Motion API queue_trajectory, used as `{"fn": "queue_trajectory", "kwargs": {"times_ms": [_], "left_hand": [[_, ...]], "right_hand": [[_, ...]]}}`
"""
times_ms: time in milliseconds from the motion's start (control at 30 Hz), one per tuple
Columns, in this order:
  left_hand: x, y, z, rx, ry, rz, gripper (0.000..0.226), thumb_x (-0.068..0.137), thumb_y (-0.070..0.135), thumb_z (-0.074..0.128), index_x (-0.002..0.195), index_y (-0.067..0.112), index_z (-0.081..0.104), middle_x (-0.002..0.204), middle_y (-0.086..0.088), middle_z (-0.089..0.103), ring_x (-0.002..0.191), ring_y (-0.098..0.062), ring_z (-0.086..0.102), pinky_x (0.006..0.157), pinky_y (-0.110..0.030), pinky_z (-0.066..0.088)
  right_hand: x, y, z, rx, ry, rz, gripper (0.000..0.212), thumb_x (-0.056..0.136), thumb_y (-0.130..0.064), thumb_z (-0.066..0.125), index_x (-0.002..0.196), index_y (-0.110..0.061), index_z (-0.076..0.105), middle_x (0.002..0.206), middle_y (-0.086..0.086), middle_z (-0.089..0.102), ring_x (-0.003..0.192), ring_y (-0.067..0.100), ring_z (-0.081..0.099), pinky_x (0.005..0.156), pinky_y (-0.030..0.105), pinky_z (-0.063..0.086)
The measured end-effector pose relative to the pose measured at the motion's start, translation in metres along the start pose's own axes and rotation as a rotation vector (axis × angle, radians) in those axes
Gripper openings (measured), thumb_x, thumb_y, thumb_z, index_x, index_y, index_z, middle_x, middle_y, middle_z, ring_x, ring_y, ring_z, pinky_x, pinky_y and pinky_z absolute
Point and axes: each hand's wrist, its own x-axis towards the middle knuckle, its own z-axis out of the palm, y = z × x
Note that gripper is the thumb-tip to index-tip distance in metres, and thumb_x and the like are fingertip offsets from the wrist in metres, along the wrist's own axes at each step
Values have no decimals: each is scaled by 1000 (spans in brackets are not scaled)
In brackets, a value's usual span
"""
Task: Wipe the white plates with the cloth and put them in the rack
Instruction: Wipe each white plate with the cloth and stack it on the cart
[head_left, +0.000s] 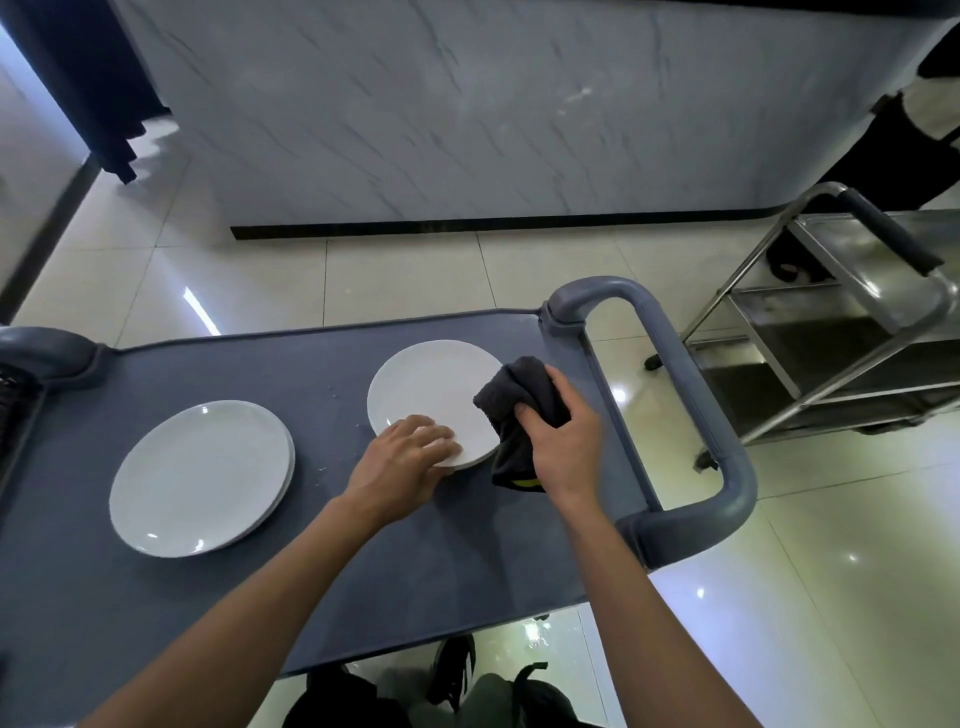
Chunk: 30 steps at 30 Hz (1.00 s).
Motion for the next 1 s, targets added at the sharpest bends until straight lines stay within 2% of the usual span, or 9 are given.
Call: {"fn": "queue_trajectory", "kwargs": {"times_ms": [133, 233, 367, 500, 567, 633, 767, 1000], "left_hand": [[-4, -2, 5, -2, -34, -41, 28, 79, 21, 80, 106, 25, 74, 117, 6, 69, 109, -28, 61, 87, -41, 50], [-3, -1, 5, 3, -45, -52, 27, 79, 22, 75, 106, 25, 74, 118, 5, 68, 110, -28, 61, 85, -41, 50], [-7, -3, 4, 17, -52, -90, 30, 86, 40, 69, 111, 25, 73, 121, 6, 68, 115, -25, 60, 91, -42, 49], [-11, -11, -6, 75, -6, -150, 33, 94, 38, 51, 112, 22, 72, 120, 4, 69, 113, -26, 62, 91, -41, 49], [-12, -16, -12, 97, 16, -171, 32, 93, 35, 50, 111, 21, 73, 118, 2, 70, 110, -26, 63, 88, -41, 50], [-15, -20, -18, 100, 31, -197, 28, 90, 30, 57, 111, 20, 73, 118, 2, 70, 110, -26, 63, 87, -41, 50], [-26, -32, -34, 76, 69, -266, 27, 86, 23, 66, 112, 20, 73, 116, 3, 70, 106, -26, 64, 86, -41, 50], [-70, -67, -72, 93, 114, -477, 29, 88, 23, 65, 116, 20, 74, 118, 2, 71, 108, -26, 63, 86, -41, 51]], "right_hand": [[-2, 5, 3, -20, -13, -5, 49, 86, -17, 76, 132, -31, 64, 120, -17, 68, 113, 0, 61, 101, 27, 51], [-3, 7, 7, -50, -18, -5, 51, 86, -17, 76, 133, -32, 64, 121, -17, 67, 113, -2, 60, 101, 23, 50], [-3, 8, 17, -68, -41, -15, 51, 87, -18, 76, 135, -30, 63, 123, -16, 66, 115, -1, 60, 102, 22, 48], [-1, 4, 29, -77, -77, -14, 52, 87, -14, 74, 135, -29, 63, 122, -15, 65, 110, -11, 57, 94, 6, 42], [-1, -1, 37, -93, -100, -23, 51, 87, -13, 73, 135, -27, 62, 117, -17, 63, 103, -15, 55, 87, 0, 38], [-2, -5, 47, -129, -136, -47, 51, 88, -13, 72, 135, -30, 62, 114, -18, 61, 99, -11, 55, 87, 2, 39], [-3, -14, 69, -215, -211, -151, 52, 87, -15, 72, 135, -31, 61, 115, -19, 60, 107, -2, 54, 93, 11, 38], [-12, -28, 122, -314, -317, -325, 53, 85, -12, 72, 135, -25, 63, 121, -1, 66, 110, 17, 60, 99, 27, 44]]}}
